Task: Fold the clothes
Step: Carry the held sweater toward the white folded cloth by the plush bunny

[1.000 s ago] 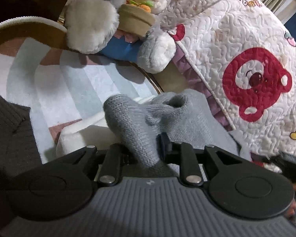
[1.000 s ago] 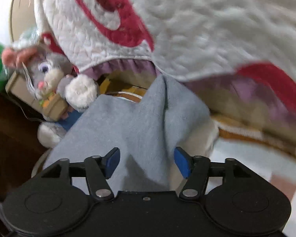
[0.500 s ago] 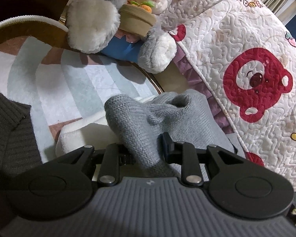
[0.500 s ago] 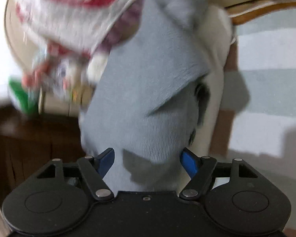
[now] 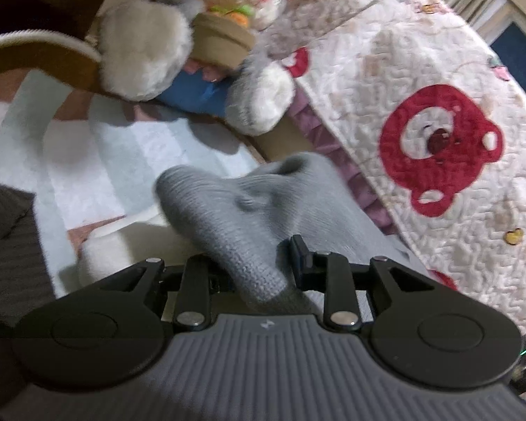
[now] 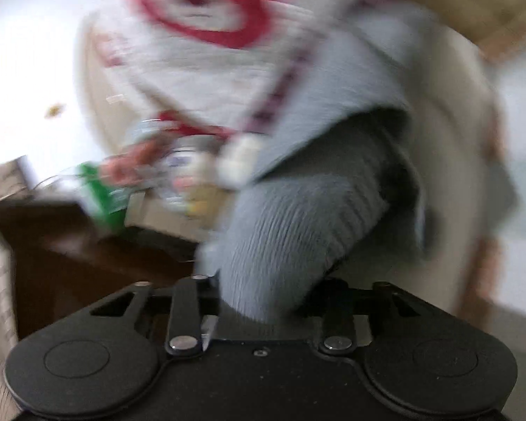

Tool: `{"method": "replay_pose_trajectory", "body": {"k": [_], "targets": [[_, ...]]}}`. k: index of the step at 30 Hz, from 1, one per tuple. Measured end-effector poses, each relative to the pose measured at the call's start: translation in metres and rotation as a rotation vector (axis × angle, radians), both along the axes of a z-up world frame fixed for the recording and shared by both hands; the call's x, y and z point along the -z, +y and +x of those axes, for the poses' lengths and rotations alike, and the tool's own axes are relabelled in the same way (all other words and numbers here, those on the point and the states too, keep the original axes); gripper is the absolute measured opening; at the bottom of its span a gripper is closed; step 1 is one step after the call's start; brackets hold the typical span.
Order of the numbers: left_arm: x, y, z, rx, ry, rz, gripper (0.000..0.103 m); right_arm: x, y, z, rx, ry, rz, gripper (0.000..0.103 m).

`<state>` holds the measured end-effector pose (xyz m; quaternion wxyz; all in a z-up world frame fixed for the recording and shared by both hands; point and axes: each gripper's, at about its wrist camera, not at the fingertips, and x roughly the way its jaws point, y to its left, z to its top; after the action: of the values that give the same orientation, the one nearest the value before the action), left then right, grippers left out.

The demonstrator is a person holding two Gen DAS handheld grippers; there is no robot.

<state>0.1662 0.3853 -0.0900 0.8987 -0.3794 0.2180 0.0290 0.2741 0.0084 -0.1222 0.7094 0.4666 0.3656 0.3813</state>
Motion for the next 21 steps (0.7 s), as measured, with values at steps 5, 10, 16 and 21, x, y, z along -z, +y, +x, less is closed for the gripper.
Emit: {"method": "replay_pose_trajectory", "body": {"k": [5, 10, 16, 21], "targets": [[-0.015, -0.007, -0.003, 0.071, -0.116, -0.114, 0.045, -0.040, -0.016, 0.004, 0.060, 0.060, 0.065, 0.031], [-0.008, -0.020, 0.007, 0.096, -0.040, -0.103, 0.045, -0.032, -0.026, 0.006, 0.097, 0.170, -0.024, 0.043], [-0.004, -0.028, 0.010, 0.087, 0.041, -0.027, 0.046, -0.012, -0.029, -0.009, 0.083, 0.183, -0.093, 0.048], [-0.003, -0.028, 0.011, 0.088, 0.097, -0.051, 0.048, -0.003, -0.027, -0.011, 0.067, 0.146, -0.127, 0.064]]}}
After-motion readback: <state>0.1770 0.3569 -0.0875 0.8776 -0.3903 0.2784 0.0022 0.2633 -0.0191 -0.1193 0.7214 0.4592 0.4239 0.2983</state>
